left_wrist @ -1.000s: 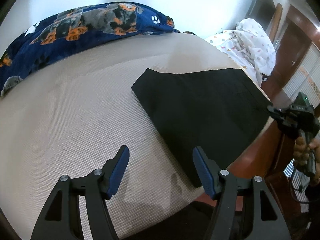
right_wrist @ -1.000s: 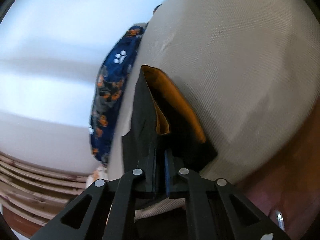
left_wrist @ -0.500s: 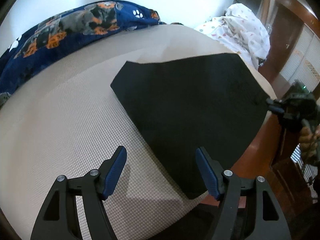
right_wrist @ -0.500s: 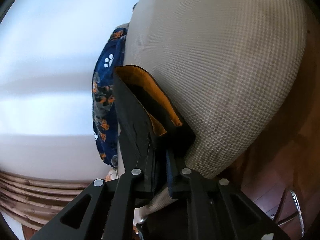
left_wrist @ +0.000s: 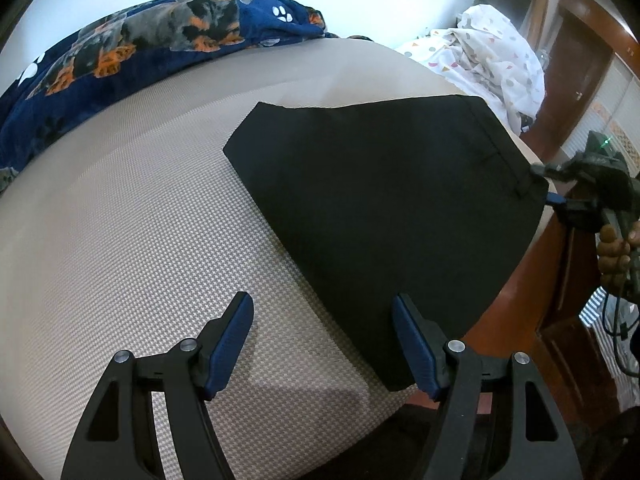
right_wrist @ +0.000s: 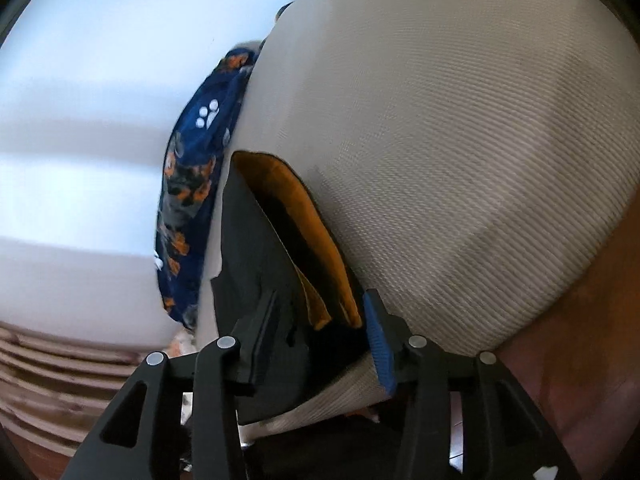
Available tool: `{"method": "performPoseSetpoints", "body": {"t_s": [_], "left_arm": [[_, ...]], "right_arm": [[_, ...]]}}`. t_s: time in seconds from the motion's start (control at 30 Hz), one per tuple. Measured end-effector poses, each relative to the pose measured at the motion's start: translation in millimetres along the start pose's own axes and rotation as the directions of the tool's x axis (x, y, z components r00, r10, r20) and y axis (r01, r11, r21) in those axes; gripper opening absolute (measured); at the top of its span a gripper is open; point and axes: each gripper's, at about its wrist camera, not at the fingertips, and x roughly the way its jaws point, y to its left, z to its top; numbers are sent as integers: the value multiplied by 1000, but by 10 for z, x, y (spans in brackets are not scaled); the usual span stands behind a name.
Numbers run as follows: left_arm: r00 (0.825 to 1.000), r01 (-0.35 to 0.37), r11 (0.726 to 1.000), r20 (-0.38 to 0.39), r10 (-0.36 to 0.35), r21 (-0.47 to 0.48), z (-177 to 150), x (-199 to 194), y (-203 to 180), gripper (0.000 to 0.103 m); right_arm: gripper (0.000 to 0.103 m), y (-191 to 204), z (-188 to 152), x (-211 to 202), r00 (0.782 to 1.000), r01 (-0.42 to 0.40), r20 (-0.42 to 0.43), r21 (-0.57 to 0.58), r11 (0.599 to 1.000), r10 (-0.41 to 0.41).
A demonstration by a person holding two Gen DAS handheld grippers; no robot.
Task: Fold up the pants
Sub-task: 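Lower the held edge onto the trousers with the right gripper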
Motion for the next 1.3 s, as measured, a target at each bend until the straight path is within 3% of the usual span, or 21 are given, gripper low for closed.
{"method": "performPoseSetpoints", "body": {"t_s": [0.03,0.13,0.23,0.3,0.37,0.43,0.67,0.8,0.87,1.07,1.13,1.2,1.3], "left_arm": [[1000,-4,1000,0,4,-3,6,4,17,72],[999,-33,999,14,33,-18,16,-42,86,72],[998,-44,997,51,47,-57,40,-146,215,72],[998,-41,995,51,45,-86,62,-171,297,72],[998,-37,994,37,41,-105,62,-156,348,72],[999,-31,993,32,34,-112,36,-134,368,72],[999,-20,997,26,23,-80,39,-76,245,72],[1000,-23,998,11,23,-50,19,4,179,72],[1000,-13,999,7,13,-49,8,35,178,72],[999,15,999,34,-13,-48,-5,9,203,72],[998,37,998,50,-34,-56,-6,-11,228,72],[998,34,998,61,-31,-57,0,-21,247,72],[999,-15,999,50,17,-36,5,11,245,72]], "right_arm": [[22,21,4,29,1000,13,-5,-2,1000,-13],[19,101,-36,38,1000,23,5,-28,999,-23],[19,285,-134,96,998,-56,-28,-39,998,54],[19,356,-180,125,999,-41,-39,-64,997,38],[18,270,-136,142,1000,-5,-26,-60,998,3],[18,50,-87,145,999,-23,-27,23,999,23],[17,220,-75,-20,999,-51,13,-16,999,51],[17,-2,-32,66,1000,6,15,23,1000,-6],[17,-96,-35,87,1000,-6,18,41,999,5],[30,36,15,19,999,-6,32,-8,1000,6],[48,112,58,-21,999,0,41,-46,999,2],[49,213,116,-55,997,46,65,-118,992,-39],[49,364,187,27,994,112,37,-241,964,-107]]}}
